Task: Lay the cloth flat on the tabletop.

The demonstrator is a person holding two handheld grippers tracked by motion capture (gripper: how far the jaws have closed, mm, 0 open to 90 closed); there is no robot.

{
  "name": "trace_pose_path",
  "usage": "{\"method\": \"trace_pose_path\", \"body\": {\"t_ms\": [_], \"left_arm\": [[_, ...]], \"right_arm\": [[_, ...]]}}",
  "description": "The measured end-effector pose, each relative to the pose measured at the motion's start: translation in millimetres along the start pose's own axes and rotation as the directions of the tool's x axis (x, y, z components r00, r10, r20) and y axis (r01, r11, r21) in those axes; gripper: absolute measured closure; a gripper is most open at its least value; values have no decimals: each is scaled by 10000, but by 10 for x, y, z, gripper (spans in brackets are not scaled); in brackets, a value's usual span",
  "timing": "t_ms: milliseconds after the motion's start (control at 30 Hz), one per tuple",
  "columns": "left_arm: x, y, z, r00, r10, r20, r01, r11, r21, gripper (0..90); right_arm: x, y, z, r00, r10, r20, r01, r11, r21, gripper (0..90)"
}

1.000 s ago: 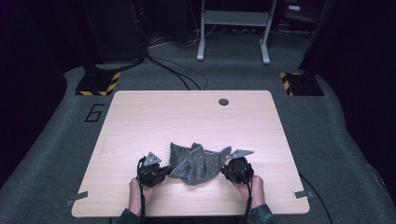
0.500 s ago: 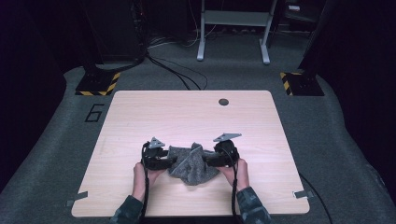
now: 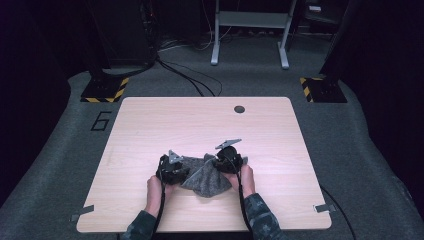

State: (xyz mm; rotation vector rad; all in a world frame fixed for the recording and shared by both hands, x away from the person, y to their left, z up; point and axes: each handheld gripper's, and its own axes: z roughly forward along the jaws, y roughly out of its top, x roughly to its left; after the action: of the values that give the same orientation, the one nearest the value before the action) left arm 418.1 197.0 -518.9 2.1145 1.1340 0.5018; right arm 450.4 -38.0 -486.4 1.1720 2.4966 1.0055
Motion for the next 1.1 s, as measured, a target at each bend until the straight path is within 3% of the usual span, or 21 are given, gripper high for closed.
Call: {"method": "trace_pose_path", "body": {"t_ms": [133,367,433,567,733,867,900,1000,1100], "left_arm": [[9,-3,-1,9999,-71,-142,71,10000,-26,739],[-43,0,7,9988,-89,-476,85,9999,-82,755],[-44,-1,8,9989,-94,-466,90,9999,-108,754],[-47,-1,9,9988,-69,-482,63,9999,-114,754],[-43,-4,9,9988,-56,-477,49,9999,-130,750],[-36,-15,12,9988,-211,-448,200,9995,-258,740],[-15,-15,4,9992,-55,-389,48,9998,-169,731],[10,-15,-1,9993,-80,-376,75,9999,-121,693],[63,-10,-18,9993,-166,-331,169,9998,110,598]], "right_arm": [[30,-39,-185,9997,-18,229,33,9980,-636,845],[59,-276,-708,9995,149,289,-103,9883,-1520,832],[79,-390,-833,9988,36,492,38,9886,-1504,826],[103,-668,-990,9983,276,508,-210,9919,-1254,809],[99,-1014,-1042,9975,565,418,-545,9973,-486,773],[34,-1221,-1071,9942,1043,275,-1041,9945,-76,715],[1,-1265,-1096,9939,1079,238,-1078,9942,-62,688],[-73,-1319,-1196,9891,1469,-4,-1469,9890,-196,599],[-174,-1333,-1340,9821,1876,-172,-1884,9794,-725,548]]}}
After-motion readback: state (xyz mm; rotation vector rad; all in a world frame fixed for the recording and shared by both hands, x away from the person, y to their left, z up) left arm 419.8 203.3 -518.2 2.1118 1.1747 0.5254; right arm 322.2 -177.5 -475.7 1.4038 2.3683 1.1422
